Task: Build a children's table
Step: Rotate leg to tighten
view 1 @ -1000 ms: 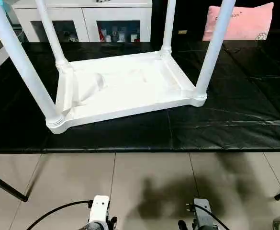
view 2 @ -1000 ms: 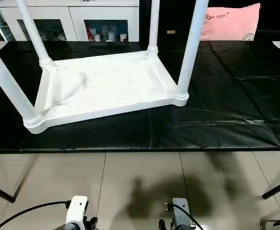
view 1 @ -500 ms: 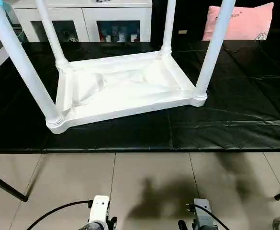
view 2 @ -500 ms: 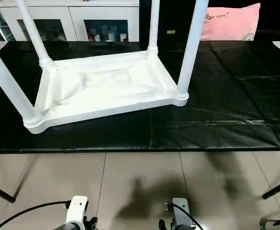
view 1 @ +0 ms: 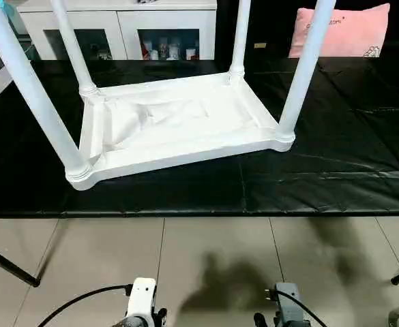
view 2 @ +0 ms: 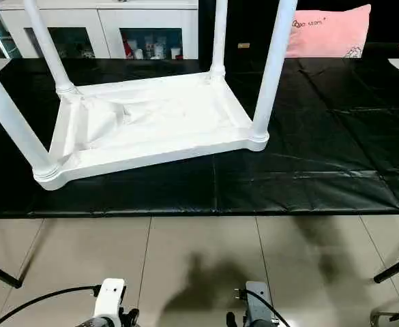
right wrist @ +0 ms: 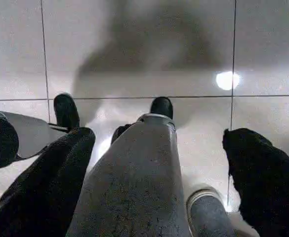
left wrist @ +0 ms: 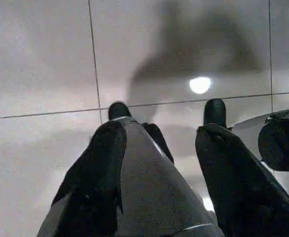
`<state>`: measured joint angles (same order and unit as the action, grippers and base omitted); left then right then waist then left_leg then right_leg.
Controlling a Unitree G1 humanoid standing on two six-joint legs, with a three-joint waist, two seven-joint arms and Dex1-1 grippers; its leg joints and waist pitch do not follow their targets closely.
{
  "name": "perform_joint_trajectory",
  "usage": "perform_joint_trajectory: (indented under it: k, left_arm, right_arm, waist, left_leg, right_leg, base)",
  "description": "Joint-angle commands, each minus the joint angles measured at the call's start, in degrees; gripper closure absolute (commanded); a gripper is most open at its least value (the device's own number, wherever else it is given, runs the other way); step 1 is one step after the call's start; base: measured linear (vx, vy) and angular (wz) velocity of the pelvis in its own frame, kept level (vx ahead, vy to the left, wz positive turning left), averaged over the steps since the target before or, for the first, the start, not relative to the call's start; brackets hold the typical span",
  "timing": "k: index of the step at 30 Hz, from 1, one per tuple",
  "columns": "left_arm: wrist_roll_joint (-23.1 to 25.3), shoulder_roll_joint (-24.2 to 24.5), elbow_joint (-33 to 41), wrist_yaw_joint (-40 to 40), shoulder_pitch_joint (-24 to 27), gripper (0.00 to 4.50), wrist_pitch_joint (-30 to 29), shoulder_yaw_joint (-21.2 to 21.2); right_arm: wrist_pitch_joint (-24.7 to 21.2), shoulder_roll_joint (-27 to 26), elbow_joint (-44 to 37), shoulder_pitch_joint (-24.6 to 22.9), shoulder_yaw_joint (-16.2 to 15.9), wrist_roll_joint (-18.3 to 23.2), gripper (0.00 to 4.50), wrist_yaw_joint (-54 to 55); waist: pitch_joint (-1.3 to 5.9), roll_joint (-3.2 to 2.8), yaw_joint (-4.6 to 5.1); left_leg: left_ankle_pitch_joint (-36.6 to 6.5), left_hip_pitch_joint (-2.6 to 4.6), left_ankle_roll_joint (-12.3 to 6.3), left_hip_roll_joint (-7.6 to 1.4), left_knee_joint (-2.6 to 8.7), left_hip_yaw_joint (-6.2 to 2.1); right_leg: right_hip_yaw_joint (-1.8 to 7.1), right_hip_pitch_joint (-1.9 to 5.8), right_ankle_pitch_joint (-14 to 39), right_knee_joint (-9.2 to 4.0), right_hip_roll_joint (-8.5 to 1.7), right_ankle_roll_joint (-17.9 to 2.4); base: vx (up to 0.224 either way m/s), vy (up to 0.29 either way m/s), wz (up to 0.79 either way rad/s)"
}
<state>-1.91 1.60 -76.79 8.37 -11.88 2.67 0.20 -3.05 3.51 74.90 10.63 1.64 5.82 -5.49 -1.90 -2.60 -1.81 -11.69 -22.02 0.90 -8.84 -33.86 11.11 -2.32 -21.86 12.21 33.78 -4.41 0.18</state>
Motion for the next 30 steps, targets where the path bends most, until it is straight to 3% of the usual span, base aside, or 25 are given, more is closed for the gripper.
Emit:
perform_joint_trajectory:
  k: [1,30]
  left_arm:
    - [0.4,0.2,-0.5,0.0,-0.1,1.9,-0.3,0.5]
    - [0.4,0.2,-0.5,0.0,-0.1,1.9,-0.3,0.5]
  right_arm:
    - [-0.4,-0.1,0.4,-0.5,-0.1,-0.6,0.0,0.0]
    - [-0.4,-0.1,0.4,-0.5,-0.1,-0.6,0.0,0.0]
  waist:
    - [1.59,0.24,0.1]
    - [1.55,0.24,0.13]
  left_leg:
    - [-20.6,1.05,-0.8,-5.6,5.54,-2.51]
    - [-20.9,1.09,-0.67,-5.6,5.55,-2.51]
  right_leg:
    - [3.0,0.86,13.2,-5.07,-5.79,-13.5]
    - [2.96,0.85,13.4,-5.08,-5.74,-13.6]
  base:
    - [0.0,0.0,0.0]
    - [0.0,0.0,0.0]
